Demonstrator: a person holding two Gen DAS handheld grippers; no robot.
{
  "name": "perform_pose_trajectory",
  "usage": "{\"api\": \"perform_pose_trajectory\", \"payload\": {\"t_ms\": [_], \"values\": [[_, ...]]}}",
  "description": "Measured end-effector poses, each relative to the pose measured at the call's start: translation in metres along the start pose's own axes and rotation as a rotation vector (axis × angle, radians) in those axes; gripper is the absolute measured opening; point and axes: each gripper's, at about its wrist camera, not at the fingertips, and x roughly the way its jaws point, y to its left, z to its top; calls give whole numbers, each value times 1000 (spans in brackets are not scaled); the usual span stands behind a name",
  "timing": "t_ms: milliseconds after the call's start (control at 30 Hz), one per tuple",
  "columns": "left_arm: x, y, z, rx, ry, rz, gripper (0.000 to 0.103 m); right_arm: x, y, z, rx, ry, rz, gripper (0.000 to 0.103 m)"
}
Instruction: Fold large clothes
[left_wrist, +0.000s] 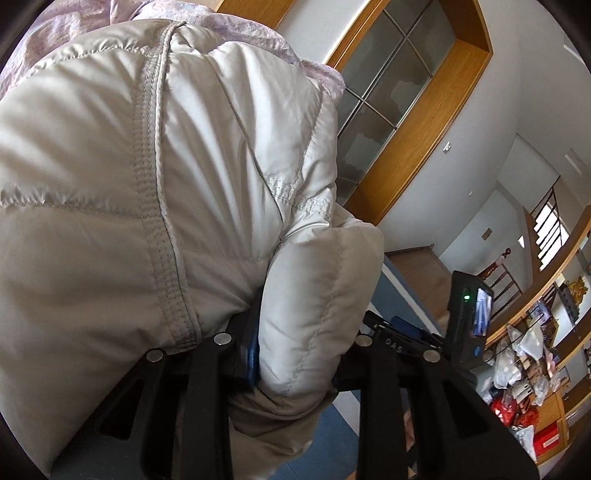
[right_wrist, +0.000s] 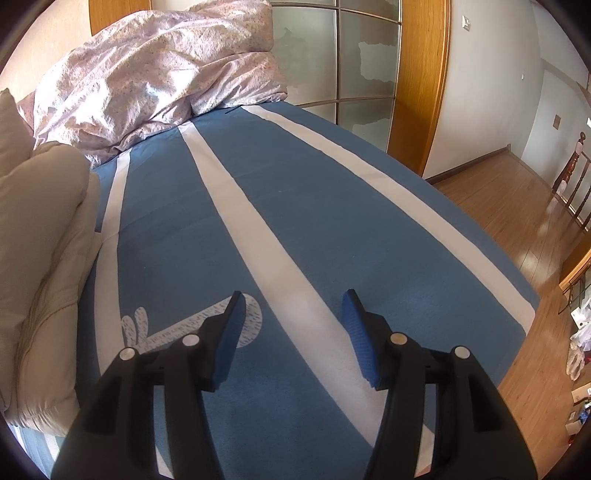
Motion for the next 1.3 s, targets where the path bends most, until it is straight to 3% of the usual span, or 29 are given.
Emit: {"api": "perform_pose_trajectory", "payload": {"t_ms": [233,333,400,500,767,967,1100,1300], "values": [[-2,-7,-2,76,-5,53,31,0,0,-1,-3,0,-6,56],[-7,-18,-5,119,-13,60,44,0,0,-1,-1,2,-7,56],[-10,-26,-6,139,-14,33,67,0,-1,-1,5,3,-5,56],[-14,-42,-11,196,-23,34,81,-2,-2,-3,14,3,-5,56],[-24,-65,-13,230,-15,0,81,-5,-4,-5,28,7,-11,56],[-60,-65,-10,199,-53,-2,81,-11,-9,-8,60,9,-15,55],[-89,-54,-1,180,-121,40,81,-25,-14,-6,69,-20,-34,55],[-110,-27,12,133,-174,169,81,-48,-22,3,89,-77,-62,55]]}}
